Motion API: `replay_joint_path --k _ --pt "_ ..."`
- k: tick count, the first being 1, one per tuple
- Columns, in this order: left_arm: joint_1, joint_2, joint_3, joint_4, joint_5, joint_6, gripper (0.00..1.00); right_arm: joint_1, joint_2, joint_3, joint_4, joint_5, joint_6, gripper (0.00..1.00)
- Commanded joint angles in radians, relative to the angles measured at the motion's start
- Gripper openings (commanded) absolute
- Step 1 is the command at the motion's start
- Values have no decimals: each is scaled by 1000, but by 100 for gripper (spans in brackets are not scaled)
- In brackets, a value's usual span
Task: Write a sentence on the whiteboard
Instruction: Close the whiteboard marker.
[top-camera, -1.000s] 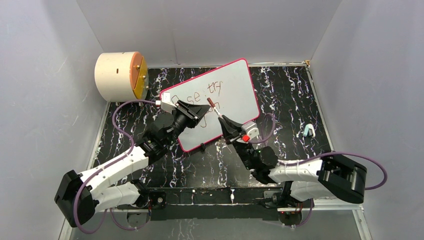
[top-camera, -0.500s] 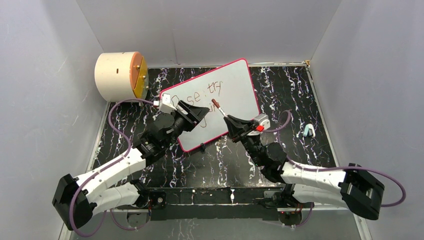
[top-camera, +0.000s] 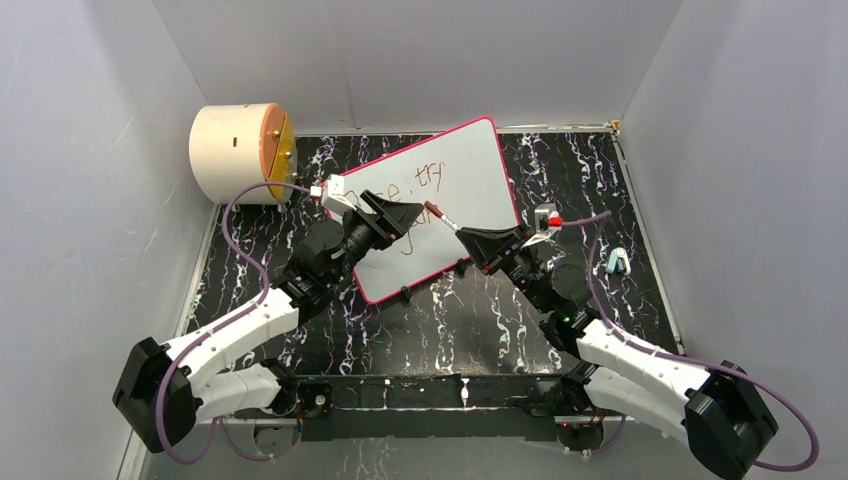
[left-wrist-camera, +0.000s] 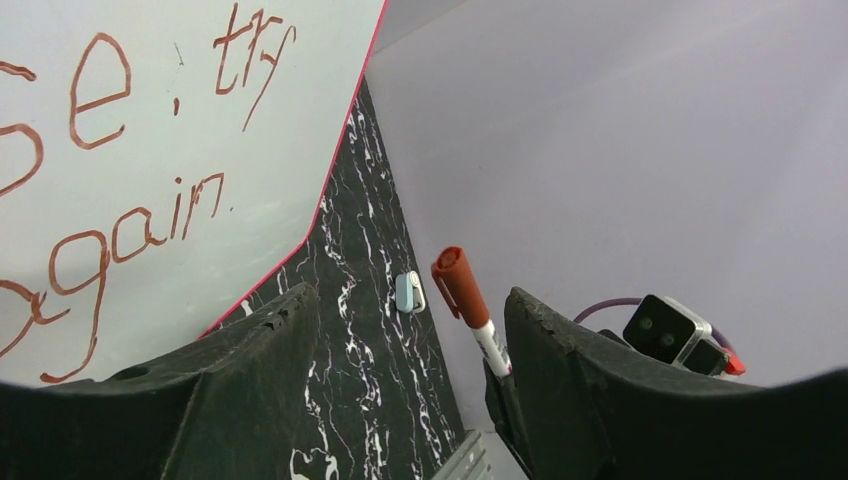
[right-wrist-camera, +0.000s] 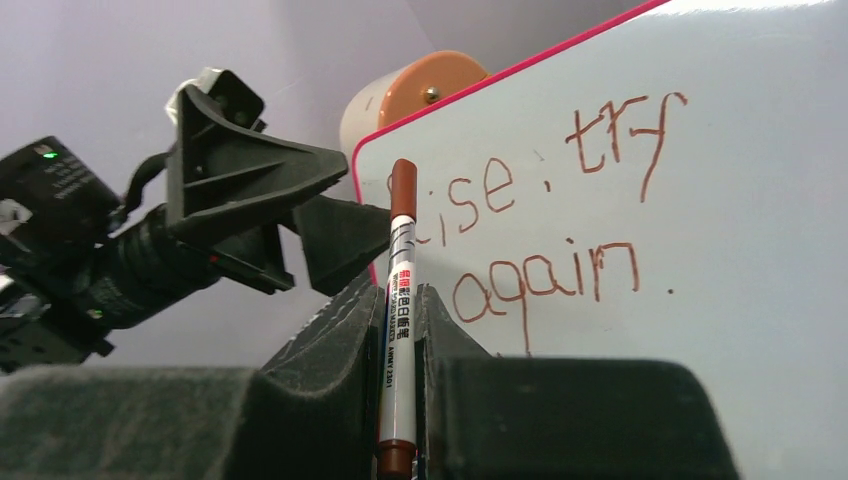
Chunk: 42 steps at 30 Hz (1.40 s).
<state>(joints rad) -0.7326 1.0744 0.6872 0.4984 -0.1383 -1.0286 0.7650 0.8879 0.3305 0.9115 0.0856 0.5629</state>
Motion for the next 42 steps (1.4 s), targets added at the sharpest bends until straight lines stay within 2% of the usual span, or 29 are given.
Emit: replay_joint_path --k 1,9,11,16,22,24,29,38,42 --pt "16 36 40 100 68 27 66 -48 -12 20 70 -158 162 0" --pt "24 92 21 243 138 -11 60 -84 9 11 137 -221 252 0" --pt "24 103 19 263 175 -18 55 -87 13 8 152 -230 268 0" --pt "24 120 10 317 206 -38 36 -102 28 3 183 -254 309 0" --pt "24 131 -3 358 237 -56 7 -117 39 -2 213 -259 347 0" --pt "24 135 -7 361 248 -66 1 -120 48 0 225 -260 348 0" --pt "17 140 -28 364 256 -105 0 -126 93 25 270 -266 309 0" --pt "-29 125 -61 303 192 -143 0 -127 228 80 423 -355 112 0" --pt "-37 106 -67 251 160 -137 0 -128 241 97 385 -355 53 0"
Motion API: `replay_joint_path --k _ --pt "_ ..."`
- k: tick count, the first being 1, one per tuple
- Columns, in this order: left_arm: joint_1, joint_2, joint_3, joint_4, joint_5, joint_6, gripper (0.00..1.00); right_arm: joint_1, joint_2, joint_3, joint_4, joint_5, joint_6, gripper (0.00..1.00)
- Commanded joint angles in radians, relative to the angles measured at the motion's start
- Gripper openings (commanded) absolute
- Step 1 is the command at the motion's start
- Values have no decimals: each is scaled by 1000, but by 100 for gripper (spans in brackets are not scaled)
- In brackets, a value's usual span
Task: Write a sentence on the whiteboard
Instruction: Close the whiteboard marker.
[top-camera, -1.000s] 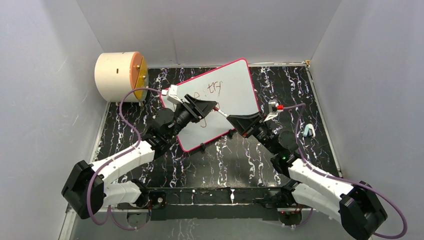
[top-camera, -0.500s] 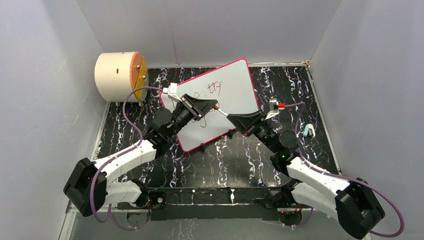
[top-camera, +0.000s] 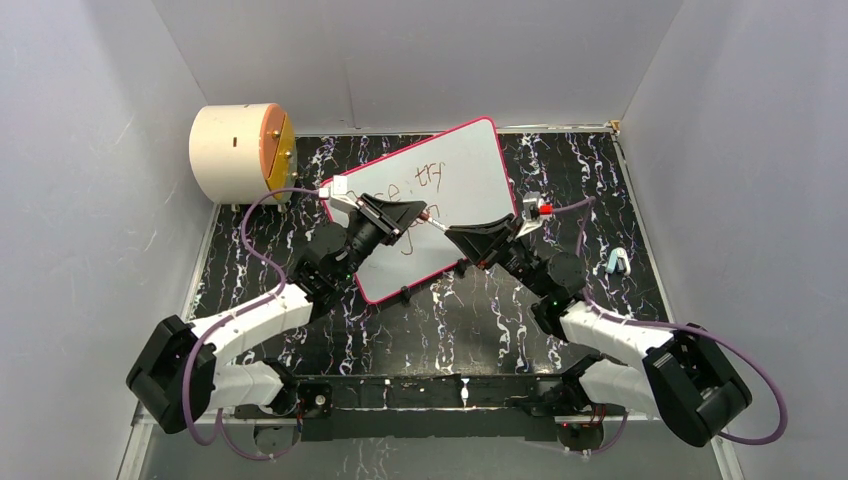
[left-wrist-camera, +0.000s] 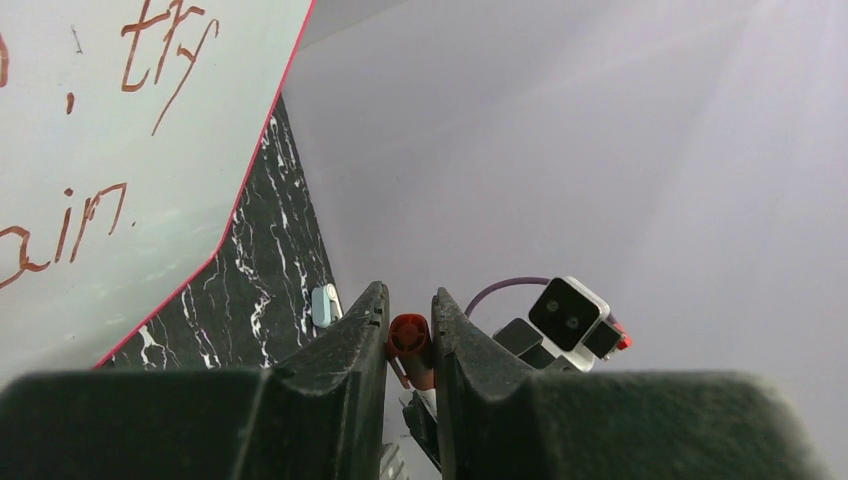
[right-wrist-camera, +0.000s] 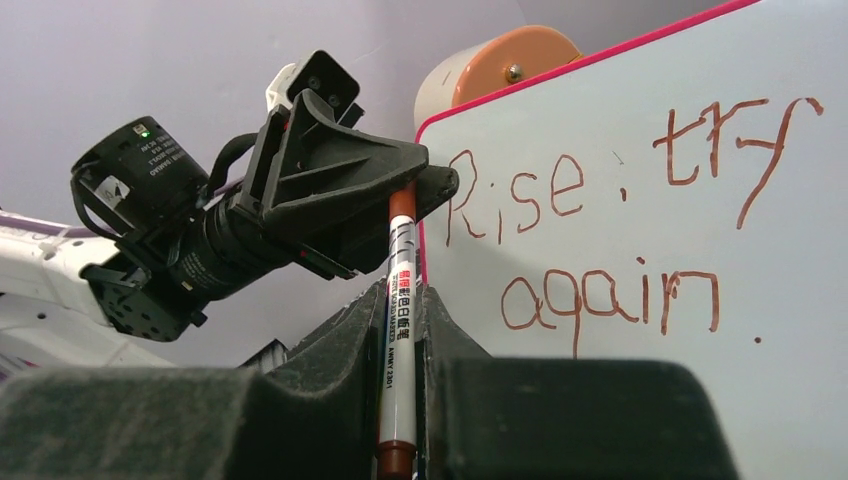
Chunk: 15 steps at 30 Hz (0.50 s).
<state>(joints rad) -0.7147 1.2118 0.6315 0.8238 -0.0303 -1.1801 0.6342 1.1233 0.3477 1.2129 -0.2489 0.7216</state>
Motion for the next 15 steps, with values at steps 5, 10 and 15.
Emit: replay_joint_path --k 5,10,15 --pt "-55 -87 -3 -159 -16 73 1 -4 -19 86 -35 -42 -90 0" --pt "-52 -181 46 -362 -150 229 27 -16 -127 64 -231 -52 -92 0" --pt "-47 -262 73 -521 -269 344 44 -25 -241 74 -488 -32 -162 0"
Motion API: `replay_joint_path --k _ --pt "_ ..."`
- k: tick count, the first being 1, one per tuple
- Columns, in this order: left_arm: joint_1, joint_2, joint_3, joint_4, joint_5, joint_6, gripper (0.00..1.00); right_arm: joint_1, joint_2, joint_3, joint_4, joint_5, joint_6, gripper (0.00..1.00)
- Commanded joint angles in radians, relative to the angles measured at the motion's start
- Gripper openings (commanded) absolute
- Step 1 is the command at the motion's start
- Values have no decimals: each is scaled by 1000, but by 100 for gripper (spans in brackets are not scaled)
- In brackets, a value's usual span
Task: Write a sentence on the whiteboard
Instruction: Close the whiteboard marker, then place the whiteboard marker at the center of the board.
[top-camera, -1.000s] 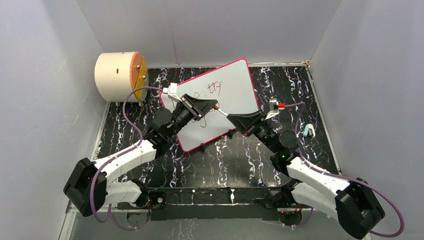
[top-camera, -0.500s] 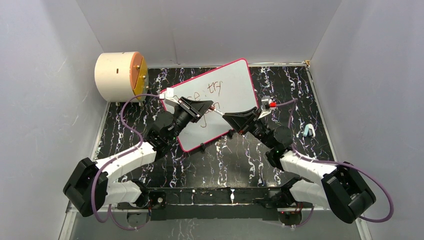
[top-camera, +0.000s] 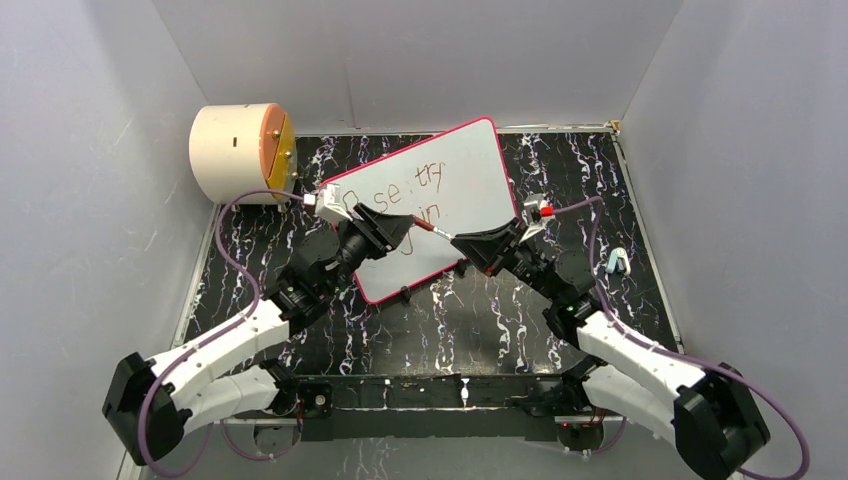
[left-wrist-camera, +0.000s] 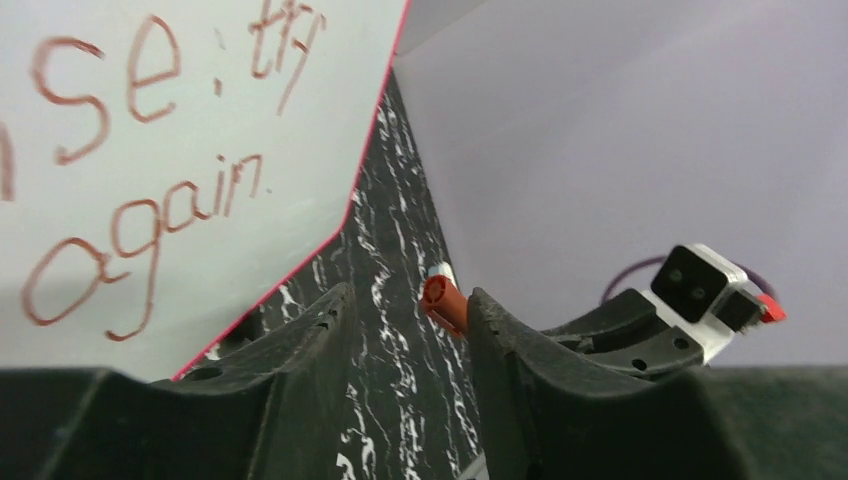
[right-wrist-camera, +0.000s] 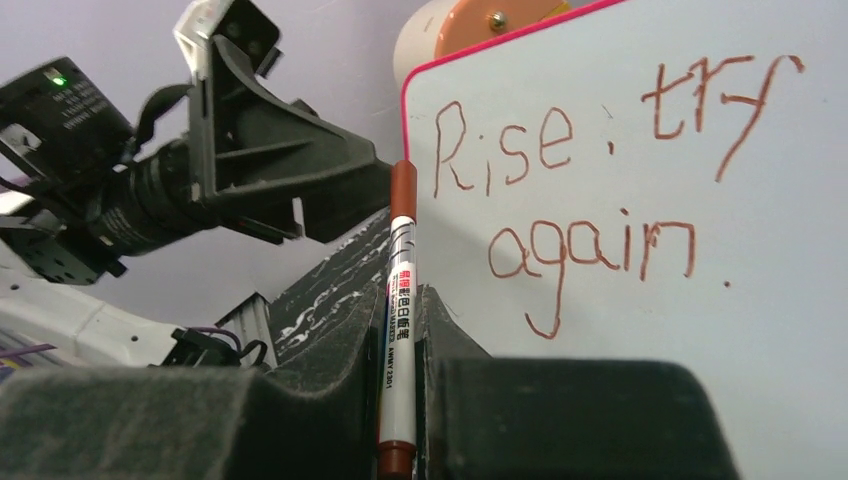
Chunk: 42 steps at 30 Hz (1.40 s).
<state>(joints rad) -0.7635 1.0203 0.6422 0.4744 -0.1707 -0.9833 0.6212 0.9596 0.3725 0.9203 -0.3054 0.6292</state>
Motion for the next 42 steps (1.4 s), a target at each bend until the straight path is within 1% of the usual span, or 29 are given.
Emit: replay_joint_path --k 1,3,7,10,12,15,19,22,26,28,30,33,36,42 --pt "3 -83 74 -204 -148 171 49 -14 -96 51 -239 26 -82 0" --pt "4 -108 90 -287 -192 221 54 -17 -133 51 -338 35 -106 0" --pt "4 -164 121 -422 -291 345 59 -19 -167 51 -528 47 -147 0" --pt "4 -191 155 -554 -373 425 66 -18 -152 36 -602 20 -158 0" --pt "4 -213 184 -642 -427 465 71 -18 -152 5 -608 -4 -145 0" --pt "4 -262 212 -749 -509 510 77 -19 -160 -44 -613 2 -129 0" --pt "4 -342 205 -834 -600 541 83 -18 -131 -95 -596 6 -106 0" --pt "4 -388 191 -876 -658 574 85 -19 -80 -131 -551 0 -72 0" --pt "4 -445 176 -916 -737 611 86 -20 -24 -185 -497 33 -30 3" --pt "4 -489 138 -905 -778 601 86 -22 -4 -203 -483 46 -11 9" --pt "11 -524 105 -870 -766 616 86 -22 10 -212 -482 58 2 14" --pt "20 -554 99 -864 -773 623 86 -24 3 -220 -501 78 21 21" --pt "21 -575 93 -867 -785 640 86 -24 -32 -218 -549 116 33 34" --pt "20 -623 90 -867 -783 640 86 -25 -151 -189 -709 208 42 48"
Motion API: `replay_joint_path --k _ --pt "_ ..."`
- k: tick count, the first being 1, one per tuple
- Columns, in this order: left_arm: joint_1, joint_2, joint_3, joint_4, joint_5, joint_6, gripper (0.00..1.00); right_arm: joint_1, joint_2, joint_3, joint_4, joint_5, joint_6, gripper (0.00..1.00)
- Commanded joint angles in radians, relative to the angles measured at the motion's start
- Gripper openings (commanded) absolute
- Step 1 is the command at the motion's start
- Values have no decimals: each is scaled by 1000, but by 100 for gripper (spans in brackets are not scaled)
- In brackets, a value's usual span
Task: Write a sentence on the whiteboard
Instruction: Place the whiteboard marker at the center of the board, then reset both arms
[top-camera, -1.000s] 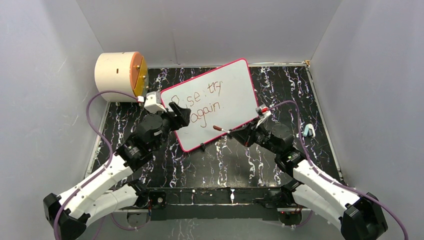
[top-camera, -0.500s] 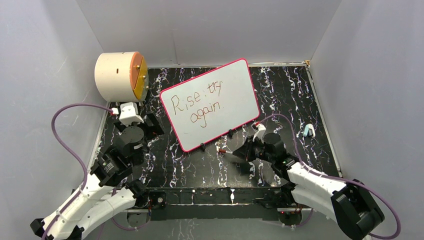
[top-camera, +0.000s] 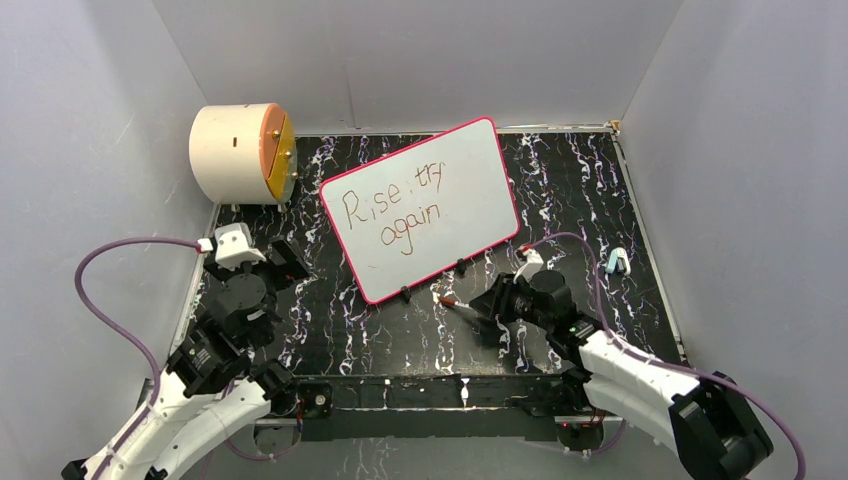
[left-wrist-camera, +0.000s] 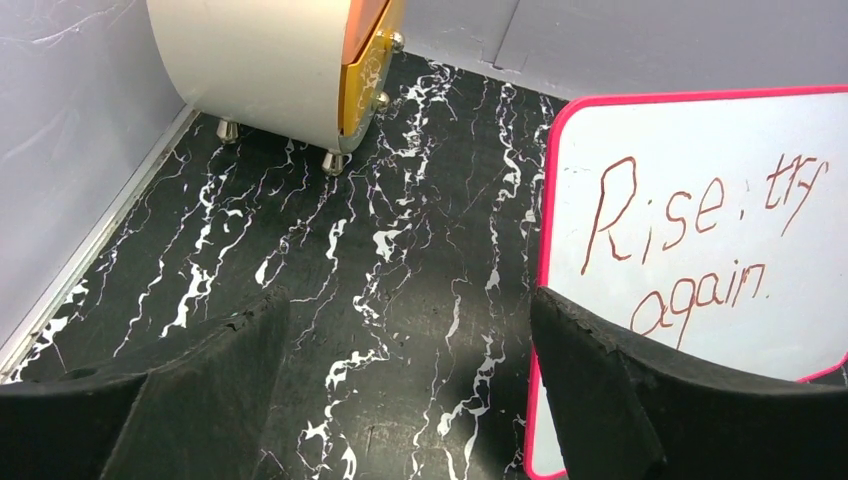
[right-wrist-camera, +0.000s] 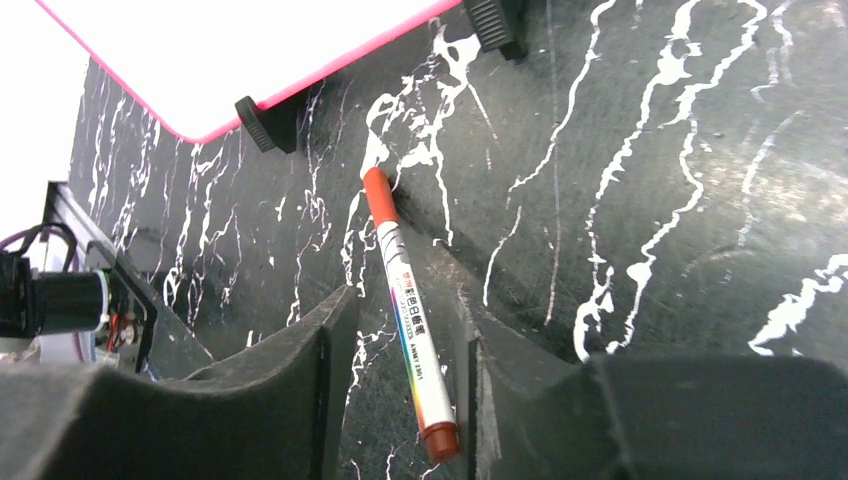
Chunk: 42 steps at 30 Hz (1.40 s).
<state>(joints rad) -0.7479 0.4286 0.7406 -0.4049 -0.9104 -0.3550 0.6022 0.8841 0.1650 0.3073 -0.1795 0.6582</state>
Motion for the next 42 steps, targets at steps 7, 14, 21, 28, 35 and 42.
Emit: replay_joint_path --k 7,14,21,28,35,42 --pt "5 -100 10 11 -5 10 88 -6 -253 146 -371 235 -24 68" --pt "5 -225 38 -13 -3 67 88 -6 -372 365 -590 428 -166 79" --pt "5 -329 62 -19 -22 108 88 -6 -406 550 -681 604 -316 99" --pt "5 -378 14 6 -34 119 89 -5 -479 602 -711 709 -404 99" --pt "4 -381 -49 48 -64 102 89 -5 -598 514 -629 742 -443 99" --pt "5 -358 -53 49 -81 96 89 -5 -611 499 -621 764 -448 99"
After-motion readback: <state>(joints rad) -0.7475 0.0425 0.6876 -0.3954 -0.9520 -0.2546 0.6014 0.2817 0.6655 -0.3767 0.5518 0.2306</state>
